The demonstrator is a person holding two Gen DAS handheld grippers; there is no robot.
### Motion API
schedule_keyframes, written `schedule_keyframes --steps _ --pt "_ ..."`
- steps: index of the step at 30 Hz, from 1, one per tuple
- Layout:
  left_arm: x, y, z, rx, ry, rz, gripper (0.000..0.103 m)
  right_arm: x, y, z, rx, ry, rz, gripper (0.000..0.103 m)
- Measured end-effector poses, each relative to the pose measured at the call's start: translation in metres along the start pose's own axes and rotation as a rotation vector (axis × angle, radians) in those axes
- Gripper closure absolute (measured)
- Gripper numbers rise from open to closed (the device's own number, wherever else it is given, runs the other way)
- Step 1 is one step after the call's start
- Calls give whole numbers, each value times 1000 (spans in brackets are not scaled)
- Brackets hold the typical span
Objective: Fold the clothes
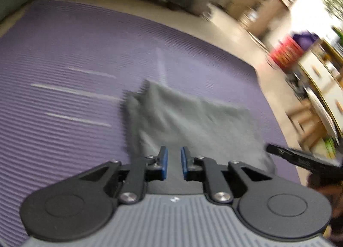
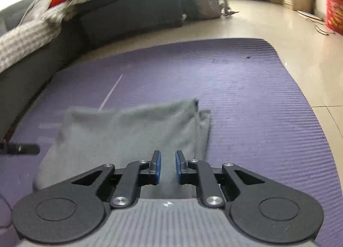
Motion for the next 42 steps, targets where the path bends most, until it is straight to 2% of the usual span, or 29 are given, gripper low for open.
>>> schedule_keyframes --steps 1,4,6,8,9,10,11,12,13,16,18,19,22,25,26,28,31,34,36,42 --pt "-1 -6 4 20 12 10 89 4 -7 -3 16 5 -8 88" --pt "11 -34 18 85 123 3 90 5 -24 -7 77 -8 -26 89" --pt "16 -36 13 81 130 -25 93 0 -34 -10 119 -30 -24 87" --pt "15 -34 9 100 184 -42 93 -11 -47 -12 160 -60 10 86" --pt "13 -34 7 104 198 -37 84 -13 -46 -17 156 -57 34 86" --pt "8 -35 3 105 215 -31 56 -14 -45 -23 150 -55 54 85" --pt "1 -38 -5 100 243 -19 42 -12 -42 -30 137 -53 64 82" --pt "-5 -40 -11 94 264 -7 24 -11 -39 -38 125 -51 74 74" --pt "-7 -42 -15 79 269 6 16 -9 -35 -46 113 -50 81 72" --pt "-36 -61 -38 49 288 51 10 5 -29 -76 115 -63 76 69" --pt "-43 -69 -45 51 299 51 4 8 -30 -83 119 -55 101 59" --pt "-46 -73 -50 51 304 48 2 13 -34 -91 124 -42 121 58" --pt "-57 -89 -60 42 330 44 0 23 -43 -104 137 -58 103 50" --pt "-63 -103 -53 45 383 20 0 30 -50 -109 157 -108 62 29" --pt "-64 -109 -52 61 395 14 0 33 -53 -112 162 -126 50 18" --pt "-69 -117 -51 66 393 22 0 37 -58 -117 161 -163 37 17" --pt "-76 -124 -48 63 423 87 0 42 -63 -125 150 -181 48 15" --pt "-83 -126 -45 55 468 160 0 47 -64 -127 144 -177 34 6" --pt "-89 -125 -45 33 465 160 0 50 -63 -125 140 -180 16 4" --pt "-86 -129 -38 58 453 137 0 46 -65 -114 154 -195 35 3"
Point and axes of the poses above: each gripper's, at about its wrist camera, not at the fingertips, and z roughly the way its jaws point, x to its left, y to its top, the point moved 8 cm from there along z, roughly the way its jaws point, and after that the axes turned 9 degrees about -z, right-handed, at the moved point
